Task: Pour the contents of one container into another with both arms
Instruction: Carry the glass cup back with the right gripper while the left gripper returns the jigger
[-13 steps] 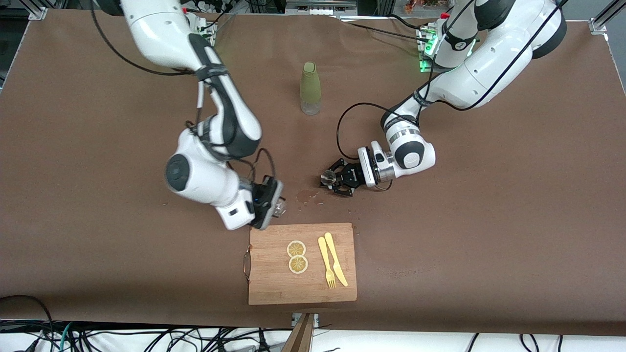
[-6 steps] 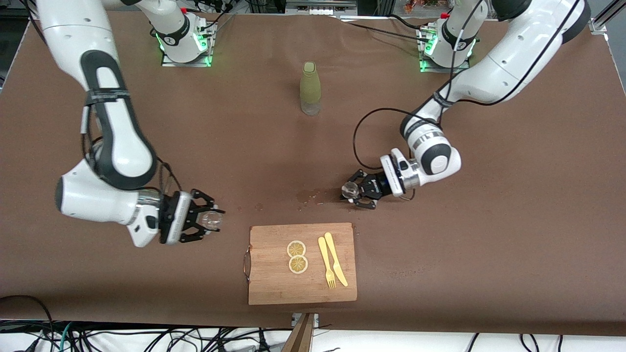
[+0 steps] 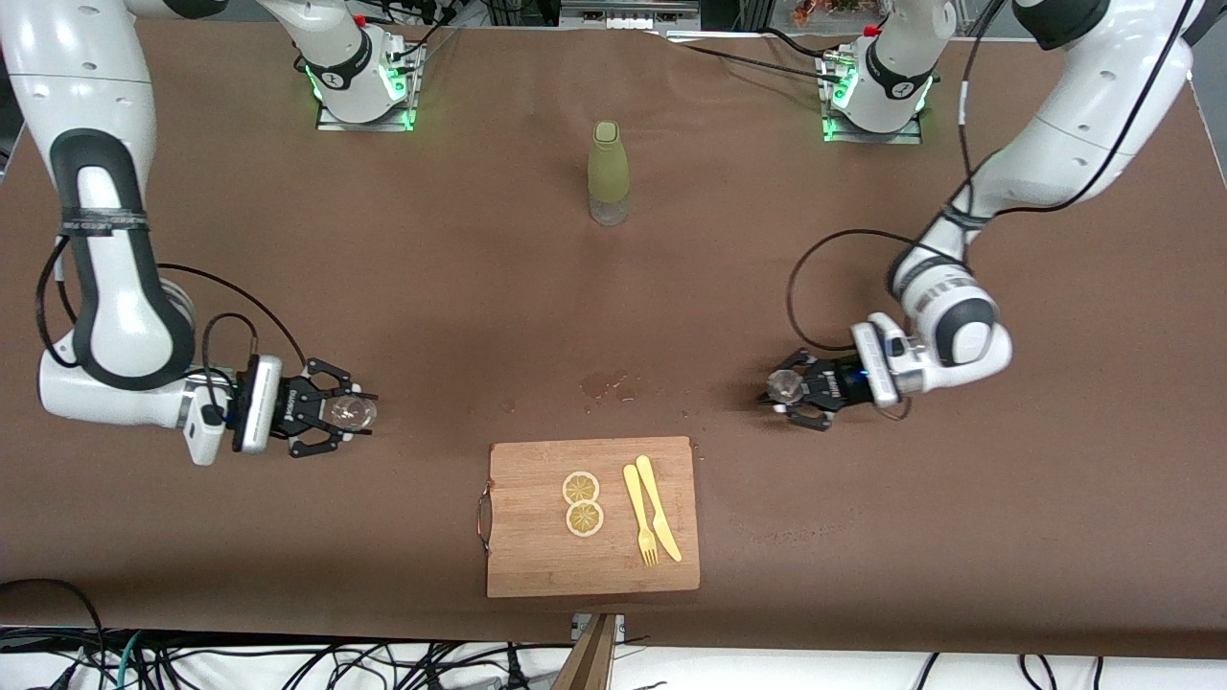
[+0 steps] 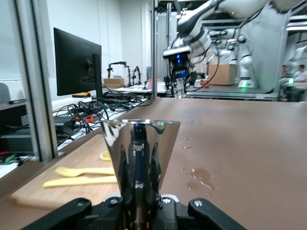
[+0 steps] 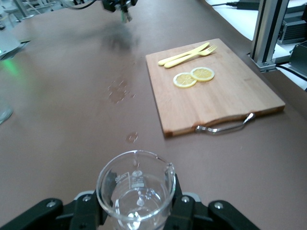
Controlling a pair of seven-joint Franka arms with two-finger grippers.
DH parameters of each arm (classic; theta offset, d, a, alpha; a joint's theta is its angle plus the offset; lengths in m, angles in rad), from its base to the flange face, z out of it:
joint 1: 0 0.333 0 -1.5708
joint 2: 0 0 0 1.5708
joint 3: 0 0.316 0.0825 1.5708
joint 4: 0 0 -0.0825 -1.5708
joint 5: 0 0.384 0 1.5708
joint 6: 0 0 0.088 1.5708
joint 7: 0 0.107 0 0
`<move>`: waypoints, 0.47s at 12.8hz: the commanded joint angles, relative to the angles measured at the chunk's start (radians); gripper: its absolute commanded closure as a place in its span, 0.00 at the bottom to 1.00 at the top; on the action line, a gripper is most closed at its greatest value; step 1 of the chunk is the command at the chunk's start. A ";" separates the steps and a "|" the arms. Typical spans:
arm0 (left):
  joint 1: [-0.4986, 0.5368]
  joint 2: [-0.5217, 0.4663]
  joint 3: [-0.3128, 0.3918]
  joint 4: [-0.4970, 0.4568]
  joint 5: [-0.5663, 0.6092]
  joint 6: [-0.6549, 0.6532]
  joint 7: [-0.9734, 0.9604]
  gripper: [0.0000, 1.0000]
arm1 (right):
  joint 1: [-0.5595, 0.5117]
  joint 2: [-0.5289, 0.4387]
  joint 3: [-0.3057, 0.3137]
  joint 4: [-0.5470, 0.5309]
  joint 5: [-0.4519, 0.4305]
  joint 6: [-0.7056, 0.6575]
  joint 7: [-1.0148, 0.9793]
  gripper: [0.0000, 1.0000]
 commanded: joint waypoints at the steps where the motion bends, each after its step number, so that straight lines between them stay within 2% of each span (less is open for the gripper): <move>1: 0.080 -0.045 0.037 -0.040 0.110 -0.125 -0.055 1.00 | -0.086 -0.041 0.025 -0.095 0.028 -0.044 -0.155 0.82; 3: 0.123 -0.037 0.081 -0.040 0.166 -0.207 -0.087 1.00 | -0.125 -0.031 0.025 -0.145 0.026 -0.053 -0.282 0.81; 6: 0.151 -0.019 0.202 -0.040 0.180 -0.340 -0.086 1.00 | -0.168 -0.024 0.015 -0.208 0.018 -0.053 -0.399 0.81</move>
